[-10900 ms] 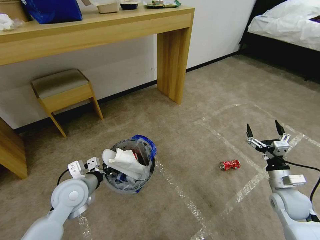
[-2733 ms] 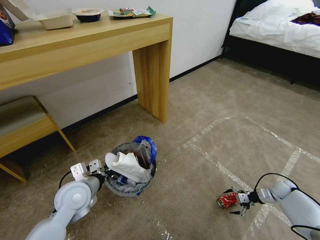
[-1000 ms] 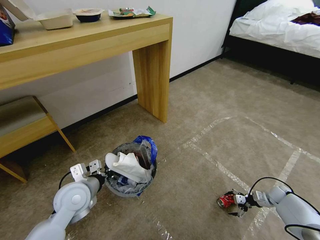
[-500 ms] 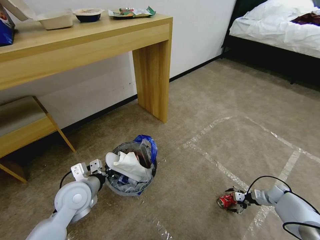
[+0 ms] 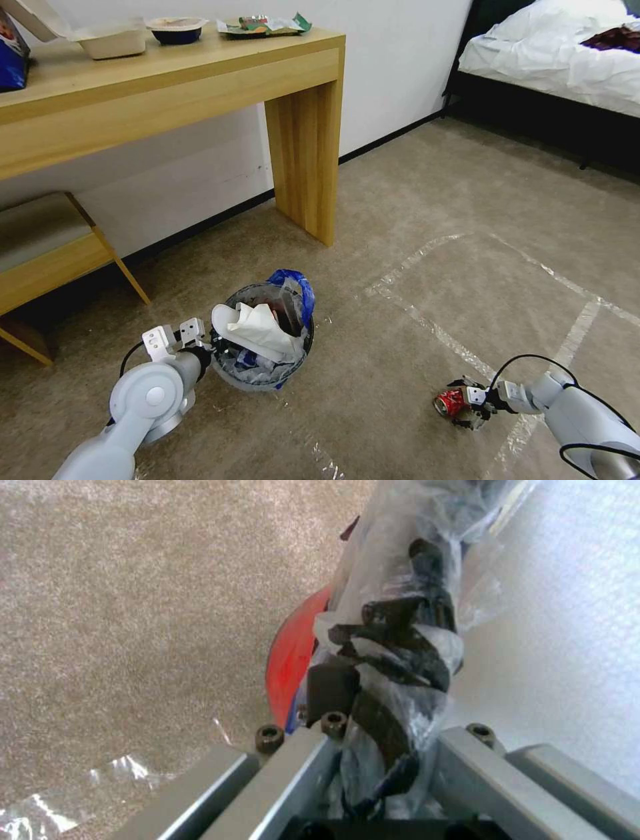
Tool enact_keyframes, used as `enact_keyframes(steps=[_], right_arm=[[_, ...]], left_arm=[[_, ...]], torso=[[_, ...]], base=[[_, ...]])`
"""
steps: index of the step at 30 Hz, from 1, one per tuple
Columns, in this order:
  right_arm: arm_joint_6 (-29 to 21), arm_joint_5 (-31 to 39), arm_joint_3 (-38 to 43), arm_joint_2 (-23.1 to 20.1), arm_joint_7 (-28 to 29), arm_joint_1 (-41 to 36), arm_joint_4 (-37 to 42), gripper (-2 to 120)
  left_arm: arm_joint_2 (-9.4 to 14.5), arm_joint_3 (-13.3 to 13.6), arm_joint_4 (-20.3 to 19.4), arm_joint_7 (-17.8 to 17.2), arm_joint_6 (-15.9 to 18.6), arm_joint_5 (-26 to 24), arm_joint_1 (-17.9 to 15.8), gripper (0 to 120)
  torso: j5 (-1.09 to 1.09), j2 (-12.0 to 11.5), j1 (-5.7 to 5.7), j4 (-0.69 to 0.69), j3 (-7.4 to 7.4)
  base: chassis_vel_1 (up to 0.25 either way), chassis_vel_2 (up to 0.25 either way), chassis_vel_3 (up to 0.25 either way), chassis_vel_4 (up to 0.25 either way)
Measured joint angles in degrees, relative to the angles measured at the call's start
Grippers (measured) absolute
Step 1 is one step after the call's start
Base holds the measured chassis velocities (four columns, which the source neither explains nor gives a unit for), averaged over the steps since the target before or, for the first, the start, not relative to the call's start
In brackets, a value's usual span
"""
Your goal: Pick up the trash bin and place the garbage on the floor into it.
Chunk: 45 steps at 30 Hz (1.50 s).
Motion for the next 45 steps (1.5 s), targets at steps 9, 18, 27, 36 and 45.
enact_keyframes(steps=[9,18,27,36,45], right_arm=[[-0.52,0.20,0.00,0.15,0.20,-0.09,-0.37,99],[-0.54,2.63,-0.44,0.29,0.24,-0.47,-0.60,82],[-0.07,3.60,-0.63,-0.37,-0.46,-1.13,1.07,79],[1.11,7.65,-0.41,-2.68,-1.40,-2.65,4.60,54],[3.83,16.43,0.77,-7.44,-7.89,-4.24,8.17,23]], left_arm=[[-0.06,0.29,0.08,0.05,-0.05,0.08,-0.41,0],[0.19,0.65,0.51,0.10,-0.06,0.15,-1.08,0],[0.47,0.91,0.73,-0.08,-0.07,0.15,-1.26,0],[1.22,1.17,-0.18,-0.77,-0.07,0.00,-1.29,0],[1.30,1.64,-0.44,-1.34,-0.05,-0.12,-1.20,0]], torso=[[0.01,0.01,0.00,0.00,0.00],[-0.05,0.02,0.00,-0.05,0.00],[0.11,-0.01,0.00,0.02,0.02],[0.29,-0.04,-0.01,0.14,0.03],[0.10,-0.04,0.01,0.00,0.02]], base=[[0.000,0.000,0.000,0.000],[0.000,0.000,0.000,0.000],[0.000,0.000,0.000,0.000],[0.000,0.000,0.000,0.000],[0.003,0.004,0.006,0.004]])
